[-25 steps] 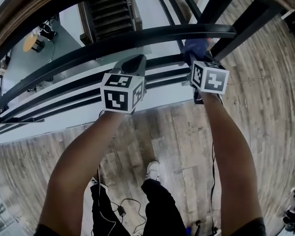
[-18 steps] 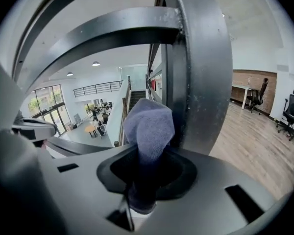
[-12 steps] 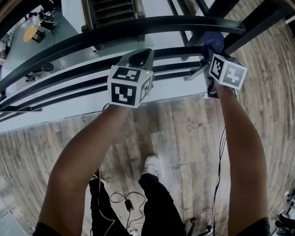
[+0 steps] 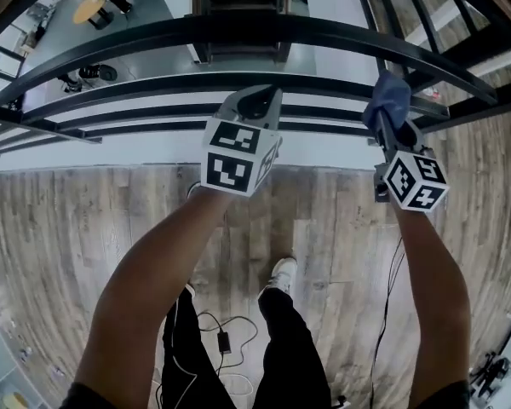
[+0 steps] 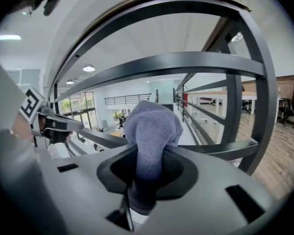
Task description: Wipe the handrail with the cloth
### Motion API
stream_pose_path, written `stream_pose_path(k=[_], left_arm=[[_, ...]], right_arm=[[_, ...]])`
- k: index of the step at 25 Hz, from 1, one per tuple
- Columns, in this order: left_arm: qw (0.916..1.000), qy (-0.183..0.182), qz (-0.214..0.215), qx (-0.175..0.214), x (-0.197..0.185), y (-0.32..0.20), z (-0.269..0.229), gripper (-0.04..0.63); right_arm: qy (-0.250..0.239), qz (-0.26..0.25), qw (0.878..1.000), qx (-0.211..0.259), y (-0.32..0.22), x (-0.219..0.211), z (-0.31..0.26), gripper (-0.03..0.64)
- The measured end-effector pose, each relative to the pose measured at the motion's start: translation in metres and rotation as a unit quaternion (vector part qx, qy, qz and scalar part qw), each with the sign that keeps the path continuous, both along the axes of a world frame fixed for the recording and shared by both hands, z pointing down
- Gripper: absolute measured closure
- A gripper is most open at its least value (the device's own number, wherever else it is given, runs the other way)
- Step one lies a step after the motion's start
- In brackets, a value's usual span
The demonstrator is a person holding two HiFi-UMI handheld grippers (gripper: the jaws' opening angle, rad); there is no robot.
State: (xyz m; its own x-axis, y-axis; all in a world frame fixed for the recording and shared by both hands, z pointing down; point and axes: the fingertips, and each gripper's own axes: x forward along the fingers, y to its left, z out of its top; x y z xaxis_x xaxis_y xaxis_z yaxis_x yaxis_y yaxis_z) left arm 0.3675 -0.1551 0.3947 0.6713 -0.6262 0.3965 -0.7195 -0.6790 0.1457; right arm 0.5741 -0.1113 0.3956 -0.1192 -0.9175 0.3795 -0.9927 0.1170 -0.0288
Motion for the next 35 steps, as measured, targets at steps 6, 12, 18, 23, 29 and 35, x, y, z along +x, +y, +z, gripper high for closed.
stream_pose_path(k=[6, 12, 18, 23, 29, 35], left_arm=[[0.9987, 0.002, -0.048, -0.014, -0.135, -0.005, 0.011, 0.593], [0.9898, -0.043, -0.129, -0.042, -0.339, -0.009, 0.053, 0.593], [0.9782, -0.044, -0.196, -0.050, -0.514, -0.022, 0.074, 0.594], [0.9705, -0.052, -0.229, -0.054, -0.635, -0.033, 0.102, 0.594], [0.9586, -0.062, -0.271, -0.063, -0.754, -0.061, 0.134, 0.594], [0.9546, -0.064, -0.282, -0.071, -0.820, -0.070, 0.158, 0.594]], right_arm=[[-0.020, -0.094, 0.995, -0.011, -0.004, -0.189, 0.025, 0.528], [-0.062, -0.177, 0.981, -0.041, -0.022, -0.392, 0.077, 0.528], [-0.070, -0.195, 0.977, -0.059, -0.061, -0.548, 0.114, 0.528], [-0.079, -0.211, 0.972, -0.074, -0.093, -0.674, 0.138, 0.528], [-0.088, -0.189, 0.974, -0.086, -0.141, -0.793, 0.165, 0.528], [-0.079, -0.191, 0.973, -0.107, -0.174, -0.879, 0.192, 0.528]])
